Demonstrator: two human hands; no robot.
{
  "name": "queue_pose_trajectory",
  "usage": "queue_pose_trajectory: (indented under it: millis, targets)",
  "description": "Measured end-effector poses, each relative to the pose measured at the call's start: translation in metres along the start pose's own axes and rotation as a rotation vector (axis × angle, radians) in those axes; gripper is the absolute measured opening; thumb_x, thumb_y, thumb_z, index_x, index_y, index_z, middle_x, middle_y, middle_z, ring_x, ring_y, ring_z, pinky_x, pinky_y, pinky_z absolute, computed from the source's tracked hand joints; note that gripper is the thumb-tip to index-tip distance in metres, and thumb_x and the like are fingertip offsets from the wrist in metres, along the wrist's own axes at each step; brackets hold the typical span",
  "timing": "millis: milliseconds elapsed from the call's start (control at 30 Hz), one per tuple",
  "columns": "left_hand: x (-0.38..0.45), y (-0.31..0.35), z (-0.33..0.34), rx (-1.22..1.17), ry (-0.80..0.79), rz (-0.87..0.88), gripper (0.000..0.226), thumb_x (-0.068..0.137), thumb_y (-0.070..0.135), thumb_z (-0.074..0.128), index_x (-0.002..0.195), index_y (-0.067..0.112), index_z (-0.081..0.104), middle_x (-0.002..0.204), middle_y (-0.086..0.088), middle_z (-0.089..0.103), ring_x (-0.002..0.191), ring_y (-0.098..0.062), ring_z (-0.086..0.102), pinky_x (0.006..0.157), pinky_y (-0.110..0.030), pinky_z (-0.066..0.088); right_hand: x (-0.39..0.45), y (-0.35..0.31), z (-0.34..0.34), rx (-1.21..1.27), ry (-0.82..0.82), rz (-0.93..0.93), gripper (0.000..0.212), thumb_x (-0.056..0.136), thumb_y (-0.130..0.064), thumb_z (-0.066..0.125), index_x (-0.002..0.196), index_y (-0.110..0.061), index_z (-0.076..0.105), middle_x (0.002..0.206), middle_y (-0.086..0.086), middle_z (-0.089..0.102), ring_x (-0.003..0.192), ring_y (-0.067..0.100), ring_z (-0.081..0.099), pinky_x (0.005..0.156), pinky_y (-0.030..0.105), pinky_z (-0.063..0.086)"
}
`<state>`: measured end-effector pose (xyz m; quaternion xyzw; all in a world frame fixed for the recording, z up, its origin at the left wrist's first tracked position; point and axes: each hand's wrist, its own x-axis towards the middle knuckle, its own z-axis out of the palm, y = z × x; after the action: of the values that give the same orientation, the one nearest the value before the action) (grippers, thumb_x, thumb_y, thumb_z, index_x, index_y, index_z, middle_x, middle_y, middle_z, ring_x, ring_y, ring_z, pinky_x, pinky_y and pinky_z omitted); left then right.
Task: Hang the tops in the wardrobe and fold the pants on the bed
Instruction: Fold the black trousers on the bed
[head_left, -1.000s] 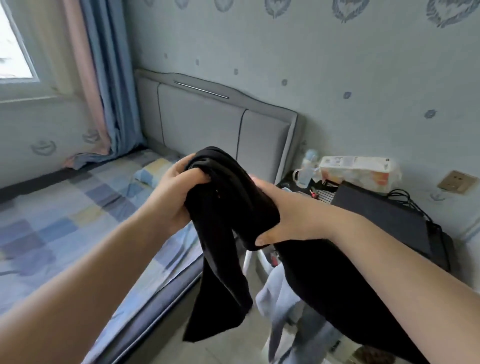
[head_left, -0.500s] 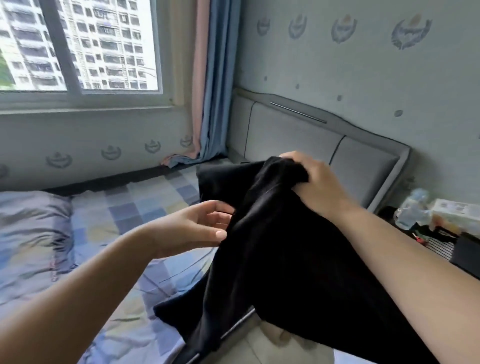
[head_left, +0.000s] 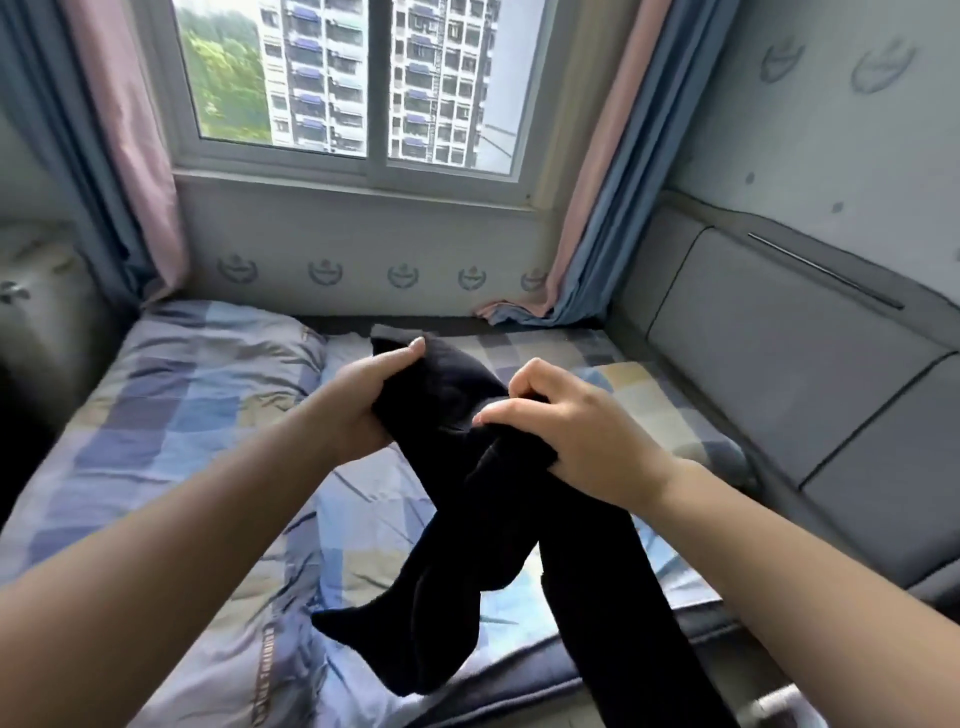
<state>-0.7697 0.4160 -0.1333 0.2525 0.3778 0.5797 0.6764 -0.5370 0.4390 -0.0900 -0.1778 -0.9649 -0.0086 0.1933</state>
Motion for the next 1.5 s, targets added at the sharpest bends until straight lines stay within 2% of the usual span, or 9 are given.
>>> queue_pose_trajectory:
  millis: [233, 433, 600, 800, 967, 1033, 1133, 1367, 1500]
  targets:
    - [-0.009, 0.020, -0.017, 0.112, 0.140, 0.200, 0.030, 0.079, 0.032, 0.069, 0.099, 0.009, 0.070, 0.100, -0.015, 0.072, 0.089, -0.025, 0.071, 0.069, -0.032, 0.057, 0.034, -0.013, 0.053, -0.005, -0.128, -0.160, 0.045, 0.079, -0.016, 0.067, 0.123, -0.012, 0.060, 0.101, 0.013, 0.051, 0.080, 0.027, 0.053, 0.065, 0.041, 0.051]
    - [-0.015, 0.060, -0.016, 0.172, 0.259, 0.152, 0.031, 0.065, 0.041, 0.072, 0.074, 0.012, 0.079, 0.084, -0.011, 0.075, 0.073, -0.021, 0.073, 0.058, -0.028, 0.056, 0.070, 0.005, 0.046, 0.354, -0.264, -0.297, 0.073, 0.075, -0.044, 0.074, 0.138, -0.026, 0.041, 0.121, -0.004, 0.044, 0.099, 0.011, 0.051, 0.085, 0.021, 0.047]
    - [-0.030, 0.090, -0.019, 0.351, 0.316, 0.177, 0.039, 0.051, 0.036, 0.089, 0.077, 0.011, 0.075, 0.078, -0.010, 0.074, 0.066, -0.021, 0.072, 0.054, -0.028, 0.056, 0.131, 0.054, 0.011, 0.437, 0.136, -0.112, 0.059, 0.079, -0.030, 0.075, 0.132, -0.020, 0.051, 0.124, 0.001, 0.049, 0.105, 0.011, 0.054, 0.093, 0.025, 0.045]
    - [-0.053, 0.120, -0.006, 0.625, 0.197, 0.166, 0.065, 0.029, 0.046, 0.096, 0.085, 0.018, 0.076, 0.091, -0.009, 0.074, 0.081, -0.023, 0.072, 0.063, -0.028, 0.057, 0.197, 0.067, -0.006, 0.224, -0.047, -0.375, 0.091, 0.084, -0.028, 0.067, 0.146, -0.048, 0.004, 0.160, -0.010, -0.001, 0.146, 0.010, 0.003, 0.115, 0.031, 0.013]
    - [-0.077, 0.141, -0.001, 0.876, 0.229, 0.104, 0.051, 0.044, 0.042, 0.093, 0.087, 0.023, 0.076, 0.095, -0.007, 0.074, 0.086, -0.022, 0.072, 0.066, -0.027, 0.057, 0.230, 0.049, -0.014, 0.070, -0.053, -0.647, 0.036, 0.085, -0.028, 0.065, 0.120, -0.022, 0.061, 0.146, -0.002, 0.043, 0.139, 0.013, 0.031, 0.116, 0.037, 0.024]
    - [-0.085, 0.146, -0.007, 0.894, 0.301, 0.157, 0.044, 0.054, 0.039, 0.090, 0.090, 0.019, 0.075, 0.095, -0.009, 0.073, 0.085, -0.022, 0.071, 0.068, -0.028, 0.057, 0.233, 0.047, -0.017, 0.144, -0.146, -0.591, 0.015, 0.087, -0.031, 0.061, 0.094, -0.018, 0.065, 0.099, -0.005, 0.069, 0.096, 0.009, 0.060, 0.094, 0.034, 0.044]
    - [-0.091, 0.145, -0.014, 0.910, 0.460, 0.267, 0.015, 0.072, 0.029, 0.077, 0.084, 0.020, 0.075, 0.087, -0.004, 0.074, 0.079, -0.017, 0.071, 0.065, -0.023, 0.055, 0.234, 0.043, -0.017, 0.367, -0.252, -0.397, 0.024, 0.089, -0.037, 0.057, 0.066, -0.032, 0.054, 0.059, -0.016, 0.056, 0.054, 0.001, 0.053, 0.054, 0.016, 0.041]
    - [-0.075, 0.136, -0.031, 1.127, 0.789, 0.460, 0.006, 0.088, 0.017, 0.067, 0.082, 0.018, 0.069, 0.065, 0.013, 0.065, 0.059, 0.003, 0.058, 0.059, -0.010, 0.044, 0.249, 0.009, -0.010, 0.868, -0.310, -0.014, 0.049, 0.090, -0.033, 0.062, 0.136, -0.027, 0.047, 0.126, 0.006, 0.058, 0.108, 0.022, 0.061, 0.093, 0.040, 0.051]
    - [-0.064, 0.128, -0.032, 1.025, 0.854, 0.582, 0.015, 0.090, 0.007, 0.062, 0.103, 0.010, 0.069, 0.085, 0.001, 0.070, 0.067, -0.002, 0.064, 0.065, -0.013, 0.051, 0.256, -0.018, -0.009, 1.271, -0.196, 0.119, 0.022, 0.094, -0.012, 0.056, 0.112, -0.016, 0.067, 0.094, 0.007, 0.067, 0.071, 0.015, 0.063, 0.058, 0.025, 0.054]
